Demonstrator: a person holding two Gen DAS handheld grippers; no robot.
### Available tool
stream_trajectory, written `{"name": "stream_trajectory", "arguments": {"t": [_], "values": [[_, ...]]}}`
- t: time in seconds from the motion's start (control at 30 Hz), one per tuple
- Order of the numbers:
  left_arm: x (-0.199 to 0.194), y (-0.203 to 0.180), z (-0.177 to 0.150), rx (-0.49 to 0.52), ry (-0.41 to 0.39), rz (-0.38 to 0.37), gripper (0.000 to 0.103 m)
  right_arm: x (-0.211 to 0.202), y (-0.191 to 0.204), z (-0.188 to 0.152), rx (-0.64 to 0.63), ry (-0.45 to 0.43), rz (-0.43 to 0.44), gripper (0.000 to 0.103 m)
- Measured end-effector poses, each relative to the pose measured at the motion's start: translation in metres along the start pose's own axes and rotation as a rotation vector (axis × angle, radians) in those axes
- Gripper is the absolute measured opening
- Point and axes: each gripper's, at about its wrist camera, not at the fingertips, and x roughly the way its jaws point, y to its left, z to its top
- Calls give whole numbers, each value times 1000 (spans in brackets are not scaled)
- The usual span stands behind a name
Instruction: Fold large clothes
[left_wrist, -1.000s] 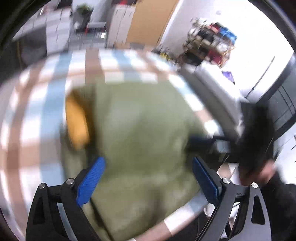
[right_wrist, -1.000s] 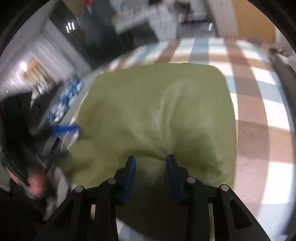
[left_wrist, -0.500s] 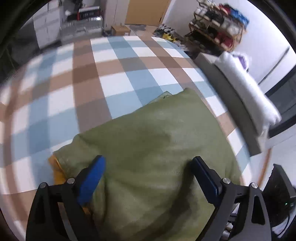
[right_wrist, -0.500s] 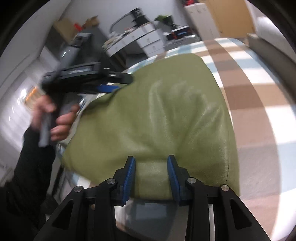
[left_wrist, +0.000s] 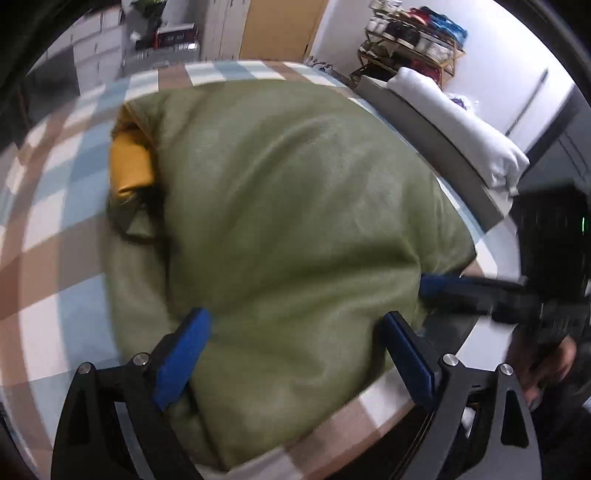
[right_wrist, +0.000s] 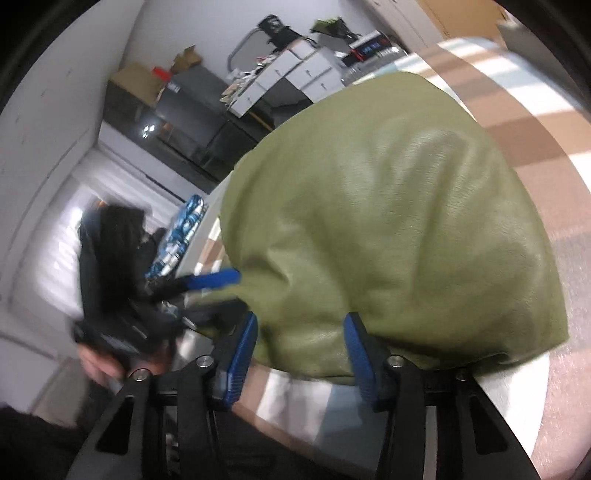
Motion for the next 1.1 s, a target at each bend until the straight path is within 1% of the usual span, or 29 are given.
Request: {"name": "stream_trajectory", "arguments": {"t": [0.03, 0.07, 0.1, 0.17, 0.2, 0.23, 0.27, 0.3, 0.37, 0.4, 0.47, 0.5, 0.53, 0.57, 0.6, 0.63, 0.67, 0.7, 0.73, 0.77, 0.8, 0.83, 0.9, 0.93, 0.97, 1.0, 1.03, 1.07, 1.1], "values": [[-6, 1, 0, -10, 3, 1, 91, -11, 3, 2, -16, -32, -23, 42], [-14, 5, 1, -38, -11, 2, 91, -25, 6, 7, -36, -84, -48, 42], [-24, 11, -1, -74, -50, -21, 91, -40, 8, 11, -51, -131, -62, 43], [-27, 22, -5, -116, -84, -53, 91, -51, 3, 22, -46, -162, -89, 47], [-13, 29, -8, -131, -39, -47, 91, -50, -1, 26, -35, -158, -124, 48], [4, 36, -11, -148, 9, -64, 91, -41, -9, 30, -17, -128, -173, 48], [11, 39, -15, -168, -1, -83, 91, -30, -15, 31, -5, -86, -208, 47], [9, 40, -18, -173, -40, -87, 91, -14, -21, 30, -1, -44, -235, 47], [4, 36, -15, -163, -35, -72, 91, -8, -9, 26, -60, -58, -277, 51], [-2, 38, -14, -179, -39, -82, 91, -7, -1, 26, -84, -46, -286, 56], [-16, 49, -13, -221, -62, -96, 91, -10, 11, 29, -124, -18, -264, 56], [-25, 59, -12, -249, -86, -74, 92, -16, 15, 33, -139, -19, -239, 56], [-30, 64, -13, -271, -104, -50, 92, -25, 17, 40, -151, -44, -228, 55], [-36, 77, -13, -309, -128, -28, 92, -35, 15, 43, -155, -79, -234, 56], [-38, 90, -13, -353, -135, -29, 92, -46, 11, 51, -148, -131, -249, 64], [-35, 101, -12, -399, -123, -43, 93, -56, 5, 62, -127, -175, -271, 77], [-27, 113, -11, -459, -89, -91, 93, -56, 2, 69, -109, -194, -287, 82], [-14, 119, -9, -493, -46, -171, 93, -56, -7, 81, -91, -195, -303, 85], [-2, 123, -5, -500, -1, -239, 93, -51, -19, 93, -77, -167, -305, 84], [7, 125, -2, -510, 31, -264, 93, -44, -28, 101, -64, -133, -296, 84], [13, 125, 3, -513, 43, -285, 93, -34, -42, 111, -29, -87, -285, 84], [20, 125, 9, -504, 55, -322, 93, -28, -52, 115, 2, -56, -274, 84], [32, 122, 18, -501, 83, -401, 93, -6, -74, 126, 54, 36, -212, 84], [39, 120, 23, -508, 97, -446, 93, 3, -80, 128, 70, 63, -195, 84], [46, 117, 28, -512, 115, -489, 93, 11, -88, 132, 97, 93, -158, 84], [51, 115, 33, -513, 128, -511, 92, 18, -94, 134, 136, 114, -97, 84], [53, 113, 39, -503, 139, -513, 92, 24, -96, 135, 163, 137, -39, 81], [53, 109, 43, -482, 143, -500, 92, 27, -95, 136, 163, 148, -25, 82], [53, 103, 47, -447, 148, -481, 89, 31, -91, 136, 137, 147, -42, 82]]}}
